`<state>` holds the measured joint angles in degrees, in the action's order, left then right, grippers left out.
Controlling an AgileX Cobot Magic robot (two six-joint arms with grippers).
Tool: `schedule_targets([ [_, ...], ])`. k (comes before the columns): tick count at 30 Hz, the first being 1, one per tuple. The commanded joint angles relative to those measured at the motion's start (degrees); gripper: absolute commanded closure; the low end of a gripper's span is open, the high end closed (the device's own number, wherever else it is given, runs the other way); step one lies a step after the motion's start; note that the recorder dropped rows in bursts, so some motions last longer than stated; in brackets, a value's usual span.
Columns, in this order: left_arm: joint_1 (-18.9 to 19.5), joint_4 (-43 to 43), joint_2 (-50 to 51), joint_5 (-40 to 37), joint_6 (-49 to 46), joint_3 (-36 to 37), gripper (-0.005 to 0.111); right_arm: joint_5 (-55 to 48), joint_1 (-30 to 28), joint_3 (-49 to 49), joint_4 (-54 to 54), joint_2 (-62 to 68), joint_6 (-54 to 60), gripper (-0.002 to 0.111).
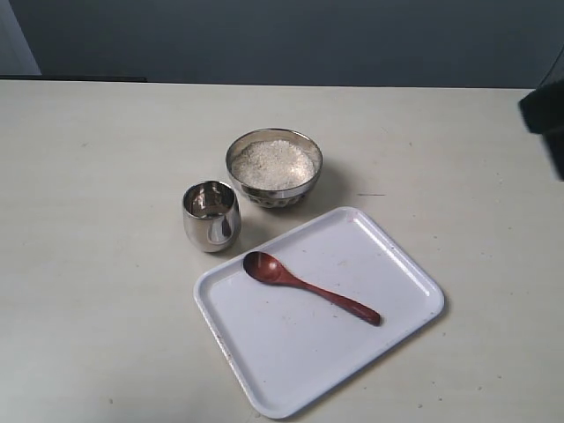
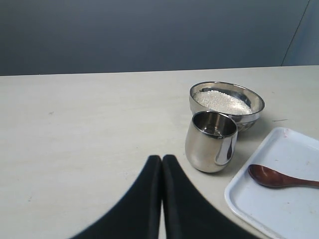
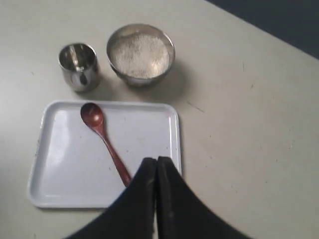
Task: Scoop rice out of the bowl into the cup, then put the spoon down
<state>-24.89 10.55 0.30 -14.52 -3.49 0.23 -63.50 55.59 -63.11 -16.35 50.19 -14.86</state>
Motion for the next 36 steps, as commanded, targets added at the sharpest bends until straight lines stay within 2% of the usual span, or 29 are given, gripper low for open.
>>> schedule_targets([
  [1,-0.33,-0.09,-0.3,0.75,0.37,-0.23,0.106,-0.01,-0.16,0.05,-0.44,-7.0,-0.25,0.108],
  [8,-0.33,-0.09,-0.3,0.75,0.37,-0.23,0.106,2.25,-0.16,0.05,-3.74,-15.31,-0.89,0.108],
  [15,-0.33,-0.09,-0.3,0.75,0.37,-0.23,0.106,3.27,-1.49,3.58,-17.65,-21.32,-12.46,0.108],
  [19,-0.33,-0.09,-0.3,0.75,0.37,-0.23,0.106,9.87,-10.36,12.83,-21.19,-24.31,-14.21,0.108],
  [25,-0.33,-0.09,-0.3,0.75,0.37,-0.23,0.106,28.46,-28.09,28.35,-20.6,-31.11,-18.35,0.108],
  [29,-0.33,-0.09,-0.3,0.75,0.37,-0.23,0.106,38.68,-36.49,37.44,-13.68,-35.21,-19.77,0.108],
  [36,-0.33,-0.09,-0.3,0.75,0.37,-0.23,0.106,59.96,-45.92,51.26,0.04,-37.26,-19.67,0.108],
])
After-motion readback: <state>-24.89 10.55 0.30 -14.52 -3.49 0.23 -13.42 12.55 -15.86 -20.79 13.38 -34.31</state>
